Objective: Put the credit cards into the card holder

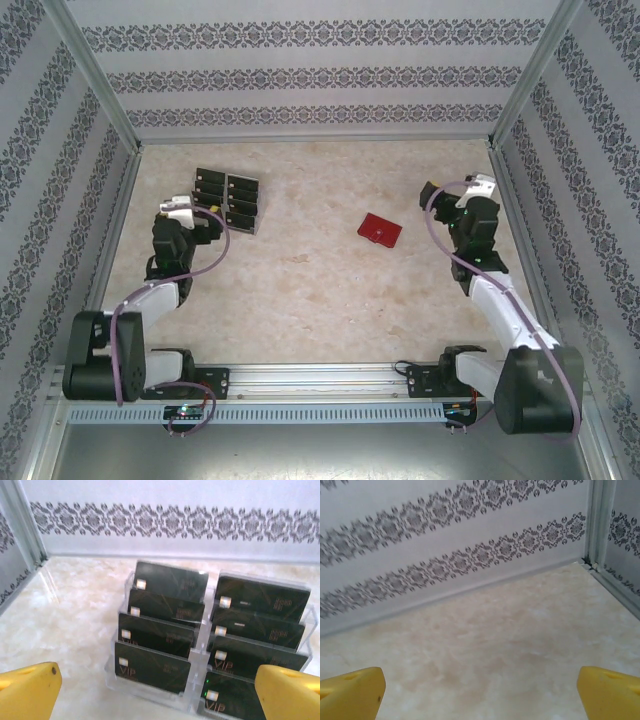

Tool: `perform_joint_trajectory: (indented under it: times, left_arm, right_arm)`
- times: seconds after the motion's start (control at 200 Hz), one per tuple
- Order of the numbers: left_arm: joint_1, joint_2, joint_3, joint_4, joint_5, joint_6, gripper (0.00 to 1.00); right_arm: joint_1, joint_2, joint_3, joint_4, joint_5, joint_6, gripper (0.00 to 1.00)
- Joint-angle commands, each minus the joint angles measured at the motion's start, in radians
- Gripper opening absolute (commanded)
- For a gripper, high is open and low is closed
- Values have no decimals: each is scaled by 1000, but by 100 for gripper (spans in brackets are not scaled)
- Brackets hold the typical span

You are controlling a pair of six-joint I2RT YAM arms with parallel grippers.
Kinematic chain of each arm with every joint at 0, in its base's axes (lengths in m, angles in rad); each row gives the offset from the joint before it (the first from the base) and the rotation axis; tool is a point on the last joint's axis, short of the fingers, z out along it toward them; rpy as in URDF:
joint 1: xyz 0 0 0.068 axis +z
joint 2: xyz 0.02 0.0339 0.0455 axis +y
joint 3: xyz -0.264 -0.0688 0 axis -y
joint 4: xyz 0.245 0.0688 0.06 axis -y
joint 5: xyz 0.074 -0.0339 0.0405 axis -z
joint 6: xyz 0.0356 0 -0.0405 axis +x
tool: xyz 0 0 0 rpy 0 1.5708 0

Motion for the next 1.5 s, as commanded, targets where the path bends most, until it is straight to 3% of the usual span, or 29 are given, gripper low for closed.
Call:
perform_joint_trajectory:
  times: [0.0, 0.155, 0.32, 0.39, 0.68, 1.099, 1.229, 1.454, 1.494]
  left_arm:
    - [-18, -75, 82, -265, -20, -92, 100]
    - [-56, -115, 192, -487, 43, -176, 100]
    - [-147, -105, 292, -641, 74, -200, 100]
    - [-182, -99, 321, -683, 77, -212, 100]
    - [-281, -39, 402, -742, 81, -264, 100]
    - [-328, 69, 437, -712, 94, -290, 100]
    - [-331, 83, 445, -713, 95, -290, 100]
    - [-334, 93, 453, -717, 98, -290, 100]
    - [-334, 94, 457, -720, 98, -291, 100]
  right_arm:
    - [-15, 18, 53, -254, -133, 187, 98]
    - [-22, 186, 229, -464, -298, 252, 86]
    - [-17, 385, 346, -556, -446, 292, 67]
    - [-7, 438, 365, -576, -438, 298, 59]
    - [36, 591, 394, -598, -372, 292, 45]
    - [65, 745, 469, -568, -385, 293, 43]
    - [71, 772, 483, -559, -403, 292, 35]
    - [78, 780, 468, -531, -438, 281, 0]
    - [78, 775, 464, -530, -446, 277, 0]
